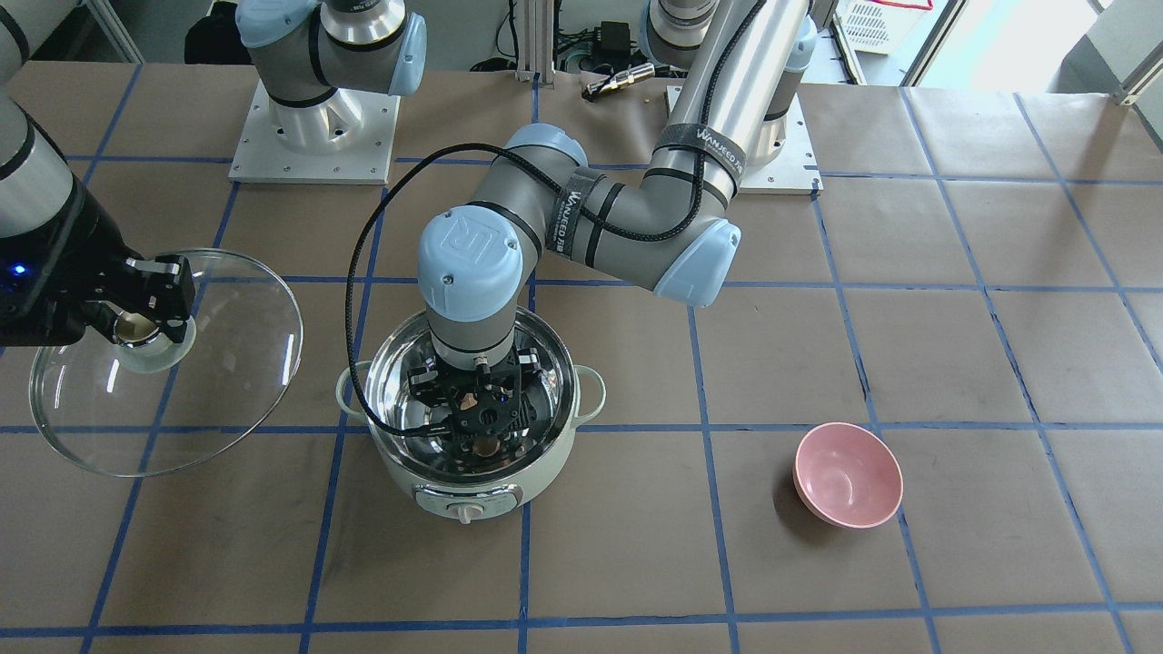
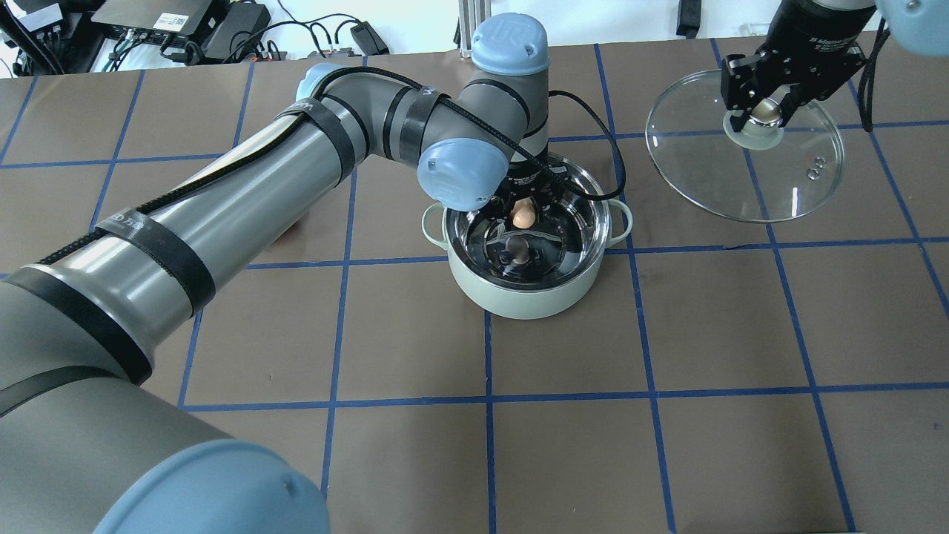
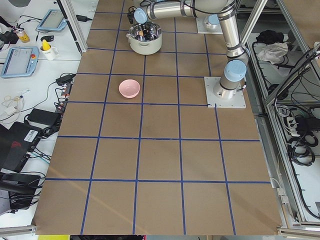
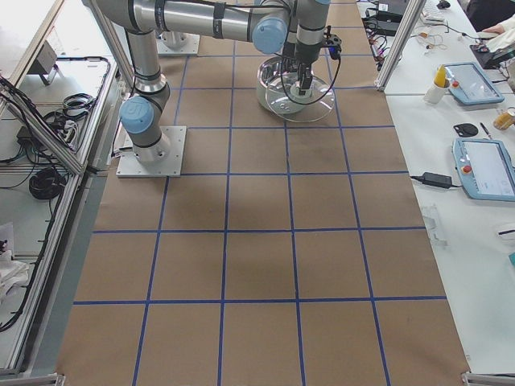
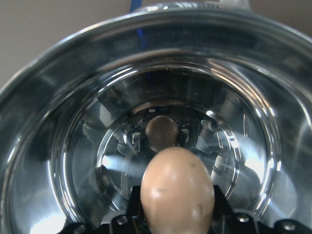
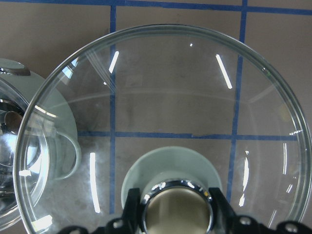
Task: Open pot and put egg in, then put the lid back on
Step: 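Carry the egg over the pot with the left gripper, then release the egg into the pot and raise the left gripper away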
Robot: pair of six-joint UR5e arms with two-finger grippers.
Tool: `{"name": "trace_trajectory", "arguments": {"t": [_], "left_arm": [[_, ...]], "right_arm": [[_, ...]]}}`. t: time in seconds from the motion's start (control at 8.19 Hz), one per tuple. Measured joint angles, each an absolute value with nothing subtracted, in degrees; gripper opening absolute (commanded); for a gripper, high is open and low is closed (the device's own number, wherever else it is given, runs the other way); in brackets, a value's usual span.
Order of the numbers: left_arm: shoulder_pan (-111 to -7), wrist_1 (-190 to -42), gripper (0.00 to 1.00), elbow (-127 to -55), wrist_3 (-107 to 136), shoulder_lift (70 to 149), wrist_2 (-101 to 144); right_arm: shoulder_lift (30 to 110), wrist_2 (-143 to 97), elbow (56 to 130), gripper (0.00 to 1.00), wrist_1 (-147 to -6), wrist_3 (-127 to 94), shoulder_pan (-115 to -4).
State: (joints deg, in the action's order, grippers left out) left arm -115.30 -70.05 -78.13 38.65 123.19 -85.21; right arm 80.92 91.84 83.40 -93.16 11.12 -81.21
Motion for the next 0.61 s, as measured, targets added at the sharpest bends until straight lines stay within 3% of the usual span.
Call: {"name": "trace_trajectory", "arguments": {"t": [0.37,0.61], "left_arm": [[-115.77,-69.97,0.88,-78.29,39.35,123.25,-85.26],[-115.82,-69.96,0.88,-78.3,40.09,123.1,-85.28]], "right_arm": [[80.94,91.69,83.4,0.0,-93.08,10.59,-81.21],[81.0,91.59,83.34,0.0,-93.01,9.33,-81.21]]}}
